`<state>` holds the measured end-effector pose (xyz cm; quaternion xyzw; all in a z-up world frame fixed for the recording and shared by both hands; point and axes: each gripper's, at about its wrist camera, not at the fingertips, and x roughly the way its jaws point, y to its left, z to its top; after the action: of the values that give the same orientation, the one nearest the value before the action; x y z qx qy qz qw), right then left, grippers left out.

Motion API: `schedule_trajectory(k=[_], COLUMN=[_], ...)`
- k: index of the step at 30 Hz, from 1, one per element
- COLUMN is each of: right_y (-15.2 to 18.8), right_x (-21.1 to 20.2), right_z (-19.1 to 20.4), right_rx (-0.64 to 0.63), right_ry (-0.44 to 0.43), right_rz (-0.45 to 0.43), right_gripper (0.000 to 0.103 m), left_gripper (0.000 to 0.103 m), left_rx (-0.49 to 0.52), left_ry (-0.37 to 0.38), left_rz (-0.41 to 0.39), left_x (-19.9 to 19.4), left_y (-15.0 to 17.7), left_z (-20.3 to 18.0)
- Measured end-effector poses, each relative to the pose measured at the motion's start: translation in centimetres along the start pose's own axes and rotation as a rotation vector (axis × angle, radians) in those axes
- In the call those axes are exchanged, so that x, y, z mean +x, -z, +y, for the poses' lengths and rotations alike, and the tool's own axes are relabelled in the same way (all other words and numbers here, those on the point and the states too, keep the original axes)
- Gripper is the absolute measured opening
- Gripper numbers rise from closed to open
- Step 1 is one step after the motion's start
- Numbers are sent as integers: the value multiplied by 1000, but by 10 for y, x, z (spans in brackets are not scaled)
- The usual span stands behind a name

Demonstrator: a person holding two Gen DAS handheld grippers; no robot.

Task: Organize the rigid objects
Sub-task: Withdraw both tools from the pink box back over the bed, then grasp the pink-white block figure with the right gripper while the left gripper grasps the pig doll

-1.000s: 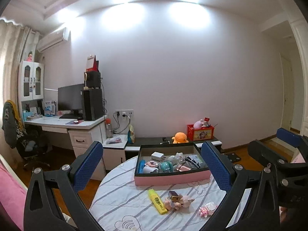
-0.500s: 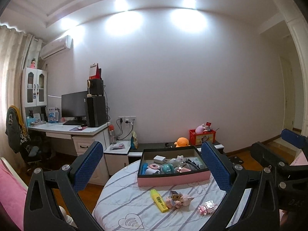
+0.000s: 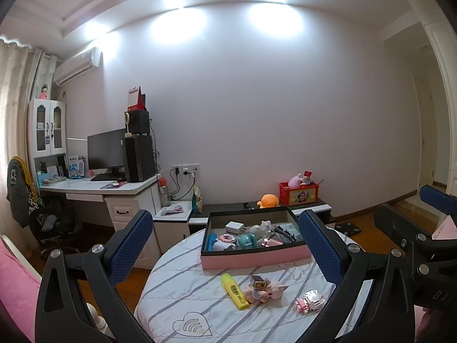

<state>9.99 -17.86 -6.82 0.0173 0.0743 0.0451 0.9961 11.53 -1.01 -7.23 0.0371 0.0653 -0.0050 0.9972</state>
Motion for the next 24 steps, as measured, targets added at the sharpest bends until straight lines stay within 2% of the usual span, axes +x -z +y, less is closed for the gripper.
schedule_trajectory(k=[2, 6, 10, 16, 19, 24], right_y=[3, 18, 47, 116, 140, 157], right_x=[4, 22, 50, 113, 136, 160], right_z=[-1, -2, -7, -16, -15, -13], right_rx=[2, -16, -16, -4, -27, -60], right_ry=[-4, 9, 11, -6, -5, -31], right_rz=[15, 80, 199, 472, 552, 609], right_gripper=[103, 103, 103, 103, 103, 103], left_gripper=[103, 103, 103, 103, 103, 103], left_rx=[-4, -31, -40, -79, -75, -62], left_ry=[17, 70, 57, 32, 11, 14], left_rz=[19, 116, 214, 374, 430, 512], left_x=[6, 29, 54, 91, 103, 122], left_y=[3, 19, 43, 86, 101, 124], left_z=[1, 8, 16, 37, 43, 44])
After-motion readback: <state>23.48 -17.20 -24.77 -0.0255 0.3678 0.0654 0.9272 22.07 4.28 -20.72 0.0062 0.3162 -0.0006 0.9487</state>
